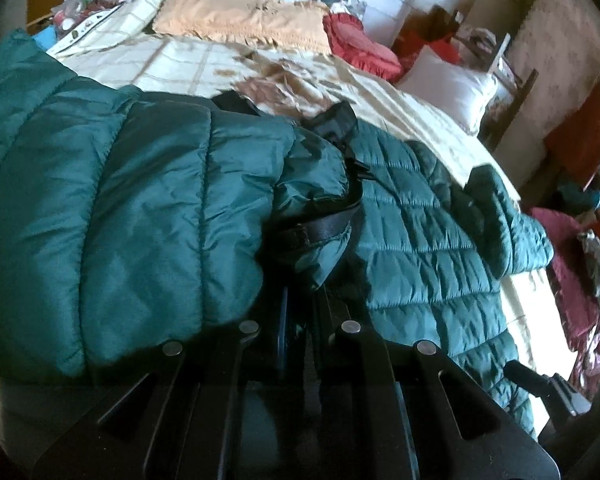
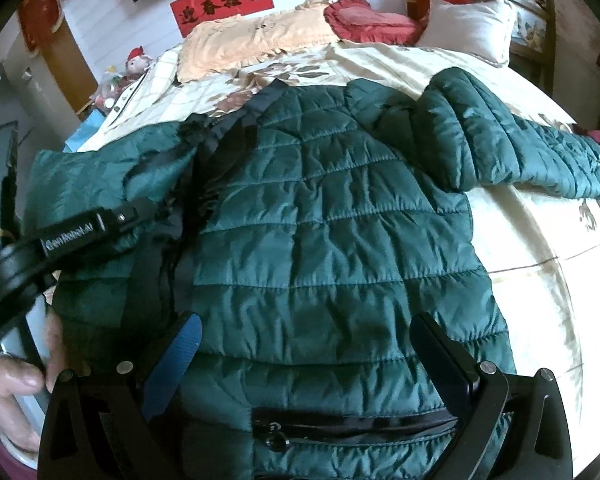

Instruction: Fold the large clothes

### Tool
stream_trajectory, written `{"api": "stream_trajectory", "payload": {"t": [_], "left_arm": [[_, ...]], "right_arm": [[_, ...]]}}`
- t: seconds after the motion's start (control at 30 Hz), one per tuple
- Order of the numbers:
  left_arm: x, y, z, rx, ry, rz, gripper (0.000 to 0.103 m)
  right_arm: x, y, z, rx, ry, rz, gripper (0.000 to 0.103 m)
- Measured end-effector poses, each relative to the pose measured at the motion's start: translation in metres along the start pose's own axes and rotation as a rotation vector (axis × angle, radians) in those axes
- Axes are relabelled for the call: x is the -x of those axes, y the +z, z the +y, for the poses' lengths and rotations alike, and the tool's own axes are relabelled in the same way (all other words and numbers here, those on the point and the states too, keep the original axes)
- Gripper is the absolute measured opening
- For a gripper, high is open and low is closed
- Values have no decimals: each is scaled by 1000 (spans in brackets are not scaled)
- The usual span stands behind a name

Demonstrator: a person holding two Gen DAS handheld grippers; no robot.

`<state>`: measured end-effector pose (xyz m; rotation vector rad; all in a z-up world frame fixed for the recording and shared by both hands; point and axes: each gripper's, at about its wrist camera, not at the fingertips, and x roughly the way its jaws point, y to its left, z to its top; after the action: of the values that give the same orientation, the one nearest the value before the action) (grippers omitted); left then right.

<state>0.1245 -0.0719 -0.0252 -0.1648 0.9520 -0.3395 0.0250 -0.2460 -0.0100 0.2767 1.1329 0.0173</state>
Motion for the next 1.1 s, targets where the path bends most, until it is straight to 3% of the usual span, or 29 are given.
{"api": "stream_trajectory", "payload": {"t": [0.23, 0.37, 0.5, 0.6, 0.97, 1.1], "left_arm": [[-3, -4, -11, -46, 22, 4, 11], [4, -7, -9, -32, -21, 12, 27], [28, -10, -12, -58, -3, -42, 54], [49, -12, -10, -58, 7, -84, 62], [93, -15, 16, -72, 140, -149, 64], [112, -13, 42, -28, 188, -191, 64]], "right_arm": [[-1, 1, -11, -16, -13, 6, 103], [1, 0, -12, -18, -17, 5, 103], [2, 0, -12, -16, -18, 5, 103], [2, 1, -12, -19, -15, 5, 103], [0, 12, 18, 45, 46, -22, 103], [-4, 24, 30, 64, 73, -41, 103]]}}
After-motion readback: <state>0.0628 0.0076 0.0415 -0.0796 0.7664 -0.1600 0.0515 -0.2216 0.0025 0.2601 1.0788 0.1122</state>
